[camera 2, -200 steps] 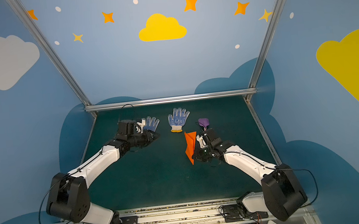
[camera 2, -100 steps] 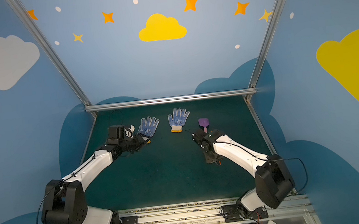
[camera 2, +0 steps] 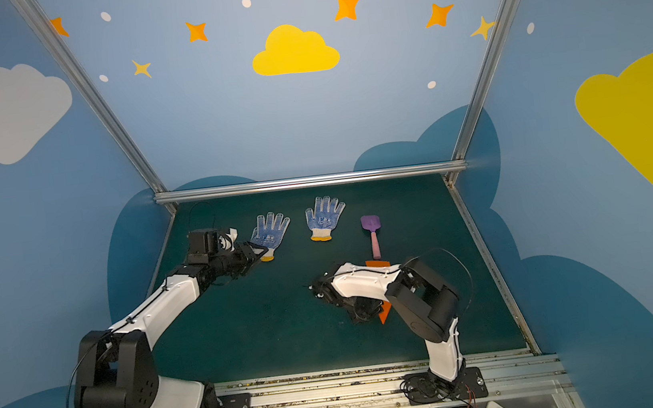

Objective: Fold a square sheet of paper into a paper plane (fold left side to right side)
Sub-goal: 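Lift the paper plane by its point with the right gripper while the left gripper withdraws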

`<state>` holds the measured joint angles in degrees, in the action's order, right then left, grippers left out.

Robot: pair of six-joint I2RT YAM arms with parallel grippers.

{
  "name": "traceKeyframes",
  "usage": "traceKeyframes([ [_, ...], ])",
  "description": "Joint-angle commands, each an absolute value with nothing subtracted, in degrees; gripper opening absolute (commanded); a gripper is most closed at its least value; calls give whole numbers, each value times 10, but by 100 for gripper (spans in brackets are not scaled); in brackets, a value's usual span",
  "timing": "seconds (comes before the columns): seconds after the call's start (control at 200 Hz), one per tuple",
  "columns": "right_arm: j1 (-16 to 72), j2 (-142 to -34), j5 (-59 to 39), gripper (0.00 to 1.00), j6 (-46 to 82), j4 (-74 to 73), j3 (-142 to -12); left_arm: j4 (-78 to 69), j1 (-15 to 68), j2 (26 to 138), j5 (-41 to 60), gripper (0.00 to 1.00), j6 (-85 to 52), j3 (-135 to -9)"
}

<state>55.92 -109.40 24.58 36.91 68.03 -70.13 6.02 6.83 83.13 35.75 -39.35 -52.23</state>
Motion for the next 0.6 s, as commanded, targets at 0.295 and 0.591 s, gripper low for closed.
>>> traceKeyframes([
  [0.295,490,-914,7,48,339,510,-643,58,62,820,375,53,-402,-516],
  [0.591,304,-743,-69,19,343,409,-455,68,74,821,381,54,-399,-509],
])
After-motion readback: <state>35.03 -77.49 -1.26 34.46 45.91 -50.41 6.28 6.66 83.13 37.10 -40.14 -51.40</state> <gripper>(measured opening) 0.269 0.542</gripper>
